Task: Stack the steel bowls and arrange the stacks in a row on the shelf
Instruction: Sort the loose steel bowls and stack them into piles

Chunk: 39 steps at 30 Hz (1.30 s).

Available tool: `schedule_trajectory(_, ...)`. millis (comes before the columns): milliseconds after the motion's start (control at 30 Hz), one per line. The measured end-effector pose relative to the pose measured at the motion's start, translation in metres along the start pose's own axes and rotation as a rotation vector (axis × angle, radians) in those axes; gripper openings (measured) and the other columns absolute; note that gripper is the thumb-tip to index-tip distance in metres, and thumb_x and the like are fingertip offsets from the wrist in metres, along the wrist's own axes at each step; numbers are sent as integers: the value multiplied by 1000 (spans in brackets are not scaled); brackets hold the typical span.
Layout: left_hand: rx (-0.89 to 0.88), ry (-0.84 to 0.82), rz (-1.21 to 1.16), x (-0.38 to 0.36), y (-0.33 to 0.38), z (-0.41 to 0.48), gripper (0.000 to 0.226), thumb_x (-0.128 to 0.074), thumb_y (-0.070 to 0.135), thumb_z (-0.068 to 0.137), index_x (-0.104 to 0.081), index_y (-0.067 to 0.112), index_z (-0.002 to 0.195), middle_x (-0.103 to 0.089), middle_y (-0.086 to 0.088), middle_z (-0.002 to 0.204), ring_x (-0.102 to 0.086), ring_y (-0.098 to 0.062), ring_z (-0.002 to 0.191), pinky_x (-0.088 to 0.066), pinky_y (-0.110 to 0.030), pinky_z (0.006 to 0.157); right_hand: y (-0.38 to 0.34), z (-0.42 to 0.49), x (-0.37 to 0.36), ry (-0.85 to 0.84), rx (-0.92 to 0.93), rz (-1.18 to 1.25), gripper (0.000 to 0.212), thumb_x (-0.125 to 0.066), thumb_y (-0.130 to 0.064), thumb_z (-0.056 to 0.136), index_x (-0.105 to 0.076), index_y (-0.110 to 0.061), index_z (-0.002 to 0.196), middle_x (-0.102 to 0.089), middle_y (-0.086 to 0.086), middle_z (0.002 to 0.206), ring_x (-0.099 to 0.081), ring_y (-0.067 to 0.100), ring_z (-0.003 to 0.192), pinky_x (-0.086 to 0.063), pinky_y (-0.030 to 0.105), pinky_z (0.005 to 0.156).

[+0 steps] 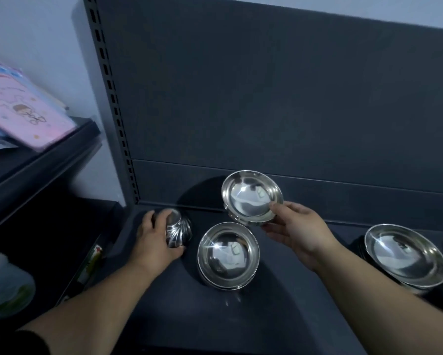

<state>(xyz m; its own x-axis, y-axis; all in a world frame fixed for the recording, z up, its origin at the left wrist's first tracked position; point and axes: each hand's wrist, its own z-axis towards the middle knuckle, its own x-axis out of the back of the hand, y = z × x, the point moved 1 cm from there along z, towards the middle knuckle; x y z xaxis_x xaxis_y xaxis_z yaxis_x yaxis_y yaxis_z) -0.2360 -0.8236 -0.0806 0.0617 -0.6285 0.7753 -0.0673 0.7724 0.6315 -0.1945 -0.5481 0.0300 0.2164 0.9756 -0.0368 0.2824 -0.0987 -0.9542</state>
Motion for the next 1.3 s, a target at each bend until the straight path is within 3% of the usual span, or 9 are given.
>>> schedule_trajectory(167, 20, 82, -72, 7, 2, -17, 98, -86, 35, 60, -32, 32, 142, -27, -8, 148, -38, -29, 131, -39, -39, 108, -3, -13, 1, -18, 33, -93, 15, -63, -22, 94, -68, -11, 102, -76, 13, 89, -72, 24, 76, -57, 33, 68)
schedule_trajectory(300, 147, 165, -471, 23, 17, -33, 87, -87, 31, 63, -40, 28, 136, -53, 0, 129, -54, -18, 113, -44, -32, 96, -6, -23, 2, -43, 76, -218, 13, -65, -21, 91, -70, -12, 99, -74, 7, 76, -69, 19, 64, -57, 32, 64)
schedule_trajectory(467, 292, -66, -1132, 42, 43, -61, 50, -67, 35, 84, -47, 31, 130, -67, -3, 117, -66, -20, 98, -50, -42, 89, -6, -35, 4, -58, 123, -367, 10, -66, -19, 89, -72, -14, 96, -75, 8, 77, -69, 19, 65, -59, 29, 58)
schedule_trajectory(667, 316, -336, -1404, 58, 68, -87, 60, -61, 52, 76, -58, 16, 125, -69, -15, 117, -64, -31, 112, -46, -47, 99, -10, -43, 1, -68, 174, -396, 12, -67, -23, 90, -72, -14, 95, -74, 7, 77, -70, 18, 64, -59, 28, 59)
schedule_trajectory(733, 321, -358, -1413, 56, 74, -91, 67, -67, 54, 75, -54, 17, 129, -67, -16, 122, -64, -32, 113, -49, -46, 96, -11, -45, 0, -75, 175, -372, 12, -67, -22, 90, -72, -12, 96, -74, 7, 78, -70, 18, 65, -58, 27, 57)
schedule_trajectory(833, 330, -303, -1394, 52, 79, -92, 69, -78, 36, 72, -49, 16, 132, -67, -16, 120, -68, -31, 107, -56, -42, 84, -12, -44, 3, -73, 180, -378, 14, -66, -23, 90, -72, -13, 98, -75, 8, 79, -71, 18, 64, -56, 26, 55)
schedule_trajectory(1000, 293, -15, -924, 52, 81, -98, 28, -49, 38, 94, -52, 22, 117, -71, -8, 107, -72, -25, 90, -58, -42, 80, -10, -37, 13, -4, 264, -538, 13, -64, -26, 87, -73, -22, 95, -75, -4, 84, -74, 14, 66, -62, 32, 62)
schedule_trajectory(1167, 321, 155, -757, 54, 70, -103, 24, -38, 35, 97, -59, 23, 100, -67, -8, 103, -71, -27, 82, -58, -37, 63, -5, -30, 11, 19, 330, -651, 14, -63, -31, 87, -74, -24, 92, -73, -9, 77, -70, 8, 56, -62, 30, 62)
schedule_trajectory(1300, 360, 180, -747, 55, 65, -105, 26, -37, 37, 96, -56, 22, 106, -67, -9, 103, -72, -29, 78, -56, -35, 60, 2, -26, 5, 13, 349, -710, 14, -63, -32, 86, -75, -24, 90, -73, -10, 74, -69, 5, 57, -60, 26, 61)
